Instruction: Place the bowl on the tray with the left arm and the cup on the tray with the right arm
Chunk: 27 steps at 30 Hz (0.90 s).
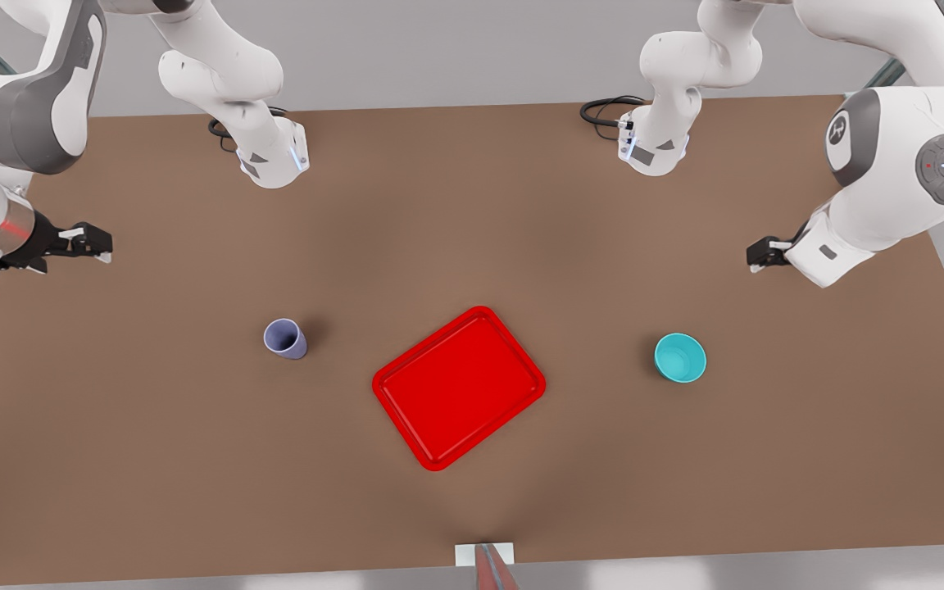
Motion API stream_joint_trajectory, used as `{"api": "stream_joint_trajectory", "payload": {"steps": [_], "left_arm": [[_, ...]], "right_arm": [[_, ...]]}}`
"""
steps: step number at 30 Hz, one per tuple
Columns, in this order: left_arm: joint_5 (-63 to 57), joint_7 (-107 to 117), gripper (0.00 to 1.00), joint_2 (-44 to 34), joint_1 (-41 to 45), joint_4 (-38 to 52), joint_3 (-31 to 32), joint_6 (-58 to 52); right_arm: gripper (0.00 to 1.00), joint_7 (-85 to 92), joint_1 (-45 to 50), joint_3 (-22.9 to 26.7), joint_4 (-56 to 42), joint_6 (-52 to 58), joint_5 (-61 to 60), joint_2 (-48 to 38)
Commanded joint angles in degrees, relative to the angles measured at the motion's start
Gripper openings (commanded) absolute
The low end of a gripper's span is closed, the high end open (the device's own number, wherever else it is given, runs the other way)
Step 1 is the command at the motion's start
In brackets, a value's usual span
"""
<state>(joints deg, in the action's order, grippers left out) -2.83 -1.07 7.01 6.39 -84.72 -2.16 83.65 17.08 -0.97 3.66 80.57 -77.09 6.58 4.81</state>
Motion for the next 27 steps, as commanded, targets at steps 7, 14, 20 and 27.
{"api": "stream_joint_trajectory", "payload": {"steps": [7,14,20,27], "left_arm": [[2.8,1.3,1.00,17.4,-2.1,-7.0,-0.2,23.3],[11.3,-24.9,1.00,25.5,-7.7,-7.7,-0.1,33.2],[13.8,-25.2,1.00,27.8,-7.7,-11.0,0.2,35.4],[13.8,-25.2,1.00,30.8,-7.4,-12.7,0.2,36.1]], "right_arm": [[1.00,3.1,0.4,0.0,0.0,-0.7,-0.1,-0.1],[1.00,3.9,1.5,0.0,1.1,0.4,-0.2,0.0],[1.00,3.7,1.6,0.0,1.5,1.2,-0.2,0.2],[1.00,3.4,1.8,0.0,1.5,3.0,-0.2,0.3]]}}
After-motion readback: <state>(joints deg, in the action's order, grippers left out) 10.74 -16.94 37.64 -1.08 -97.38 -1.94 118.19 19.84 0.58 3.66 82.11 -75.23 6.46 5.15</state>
